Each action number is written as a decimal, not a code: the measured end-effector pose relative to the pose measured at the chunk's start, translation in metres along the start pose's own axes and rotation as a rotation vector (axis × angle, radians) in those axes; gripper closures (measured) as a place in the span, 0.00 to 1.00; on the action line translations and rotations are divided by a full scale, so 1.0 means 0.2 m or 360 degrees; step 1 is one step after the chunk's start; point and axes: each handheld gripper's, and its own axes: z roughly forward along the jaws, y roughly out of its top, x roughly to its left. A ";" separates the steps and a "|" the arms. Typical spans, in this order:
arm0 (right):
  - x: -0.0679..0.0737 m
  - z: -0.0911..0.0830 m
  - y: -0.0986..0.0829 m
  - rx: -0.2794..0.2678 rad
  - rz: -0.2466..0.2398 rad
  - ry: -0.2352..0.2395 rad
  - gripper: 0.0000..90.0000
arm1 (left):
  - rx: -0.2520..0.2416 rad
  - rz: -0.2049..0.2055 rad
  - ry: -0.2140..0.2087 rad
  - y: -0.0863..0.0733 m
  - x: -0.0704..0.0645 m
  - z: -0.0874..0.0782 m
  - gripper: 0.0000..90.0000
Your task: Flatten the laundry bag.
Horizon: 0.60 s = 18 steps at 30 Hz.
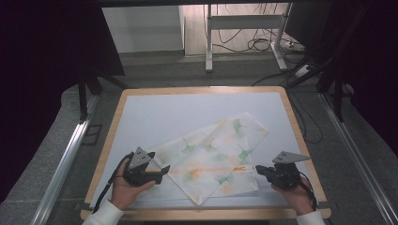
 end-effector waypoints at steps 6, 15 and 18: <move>0.07 0.07 0.01 0.0062 -0.0052 0.0041 0.99 | 0.0010 -0.0008 -0.0055 0.01 -0.03 0.02 0.26; 0.13 0.11 0.03 0.0089 -0.0105 0.0076 1.00 | -0.0032 -0.0018 -0.0016 0.03 -0.05 0.02 0.28; 0.15 0.13 0.03 0.0107 -0.0119 0.0085 1.00 | -0.0007 0.0014 -0.0018 0.03 -0.07 0.03 0.28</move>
